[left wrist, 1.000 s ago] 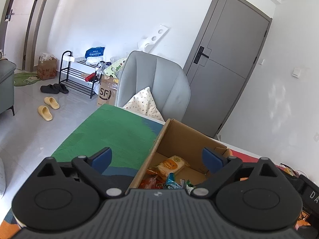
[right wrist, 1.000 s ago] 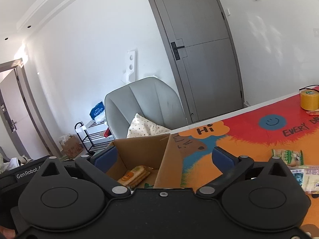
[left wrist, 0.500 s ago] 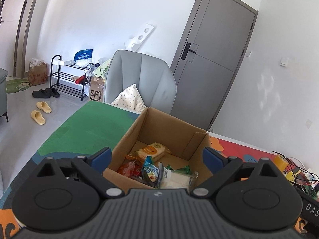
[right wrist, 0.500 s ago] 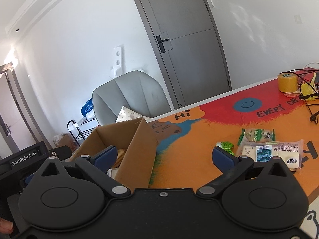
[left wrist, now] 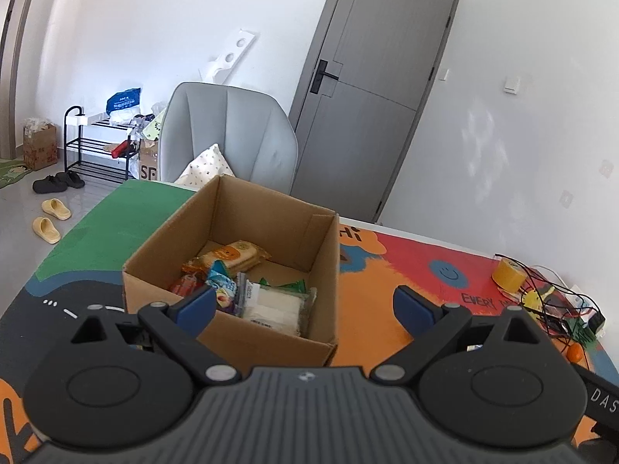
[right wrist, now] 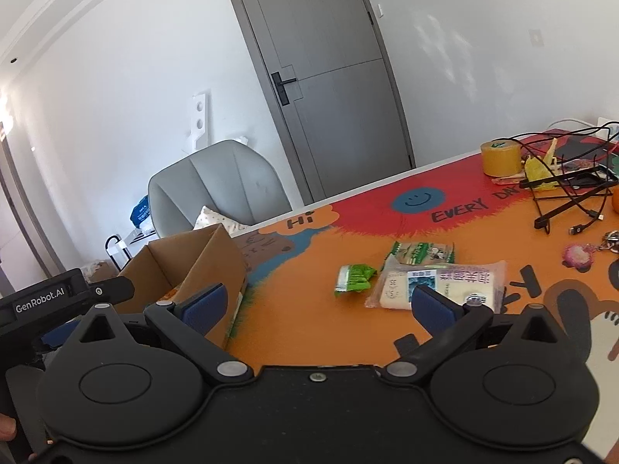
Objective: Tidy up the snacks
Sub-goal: 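Move both tools back toward the remaining snacks on the mat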
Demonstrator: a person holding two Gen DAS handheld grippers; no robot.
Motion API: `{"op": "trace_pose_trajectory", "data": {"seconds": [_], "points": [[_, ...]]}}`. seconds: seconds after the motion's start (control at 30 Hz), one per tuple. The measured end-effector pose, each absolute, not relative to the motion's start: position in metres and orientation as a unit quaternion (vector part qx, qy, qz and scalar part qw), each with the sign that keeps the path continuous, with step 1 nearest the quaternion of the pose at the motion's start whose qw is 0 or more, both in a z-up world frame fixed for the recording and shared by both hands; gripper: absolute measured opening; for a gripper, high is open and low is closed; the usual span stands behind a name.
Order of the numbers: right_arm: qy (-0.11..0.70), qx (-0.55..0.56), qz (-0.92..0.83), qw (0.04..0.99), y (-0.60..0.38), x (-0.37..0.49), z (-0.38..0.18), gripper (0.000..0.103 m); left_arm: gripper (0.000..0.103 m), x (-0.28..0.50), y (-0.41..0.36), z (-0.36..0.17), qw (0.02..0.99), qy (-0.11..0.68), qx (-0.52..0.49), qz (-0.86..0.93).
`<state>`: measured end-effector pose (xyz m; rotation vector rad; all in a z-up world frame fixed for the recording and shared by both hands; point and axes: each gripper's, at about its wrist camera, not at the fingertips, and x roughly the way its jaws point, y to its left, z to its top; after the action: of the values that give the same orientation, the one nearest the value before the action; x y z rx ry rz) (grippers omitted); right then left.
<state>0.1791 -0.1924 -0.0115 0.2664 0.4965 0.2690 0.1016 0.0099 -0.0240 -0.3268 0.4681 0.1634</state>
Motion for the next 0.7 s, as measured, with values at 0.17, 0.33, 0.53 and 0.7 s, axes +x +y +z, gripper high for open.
{"op": "trace_pose_trajectory", "data": {"seconds": [0.17, 0.33, 0.53, 0.7], "points": [[0.244, 0.140, 0.116, 0.953, -0.214, 0.174, -0.014, 0.103, 0.097, 0.102, -0.009, -0.026, 0.958, 0.238, -0.150, 0.059], [0.248, 0.144, 0.105, 0.952, -0.230, 0.172, -0.019, 0.103, 0.097, 0.104, -0.028, -0.030, 0.958, 0.248, -0.138, 0.046], [0.256, 0.154, 0.087, 0.950, -0.251, 0.169, -0.027, 0.103, 0.097, 0.108, -0.049, -0.040, 0.955, 0.264, -0.129, 0.030], [0.263, 0.163, 0.073, 0.948, -0.266, 0.169, -0.035, 0.103, 0.097, 0.113, -0.066, -0.047, 0.953, 0.277, -0.123, 0.023]]}}
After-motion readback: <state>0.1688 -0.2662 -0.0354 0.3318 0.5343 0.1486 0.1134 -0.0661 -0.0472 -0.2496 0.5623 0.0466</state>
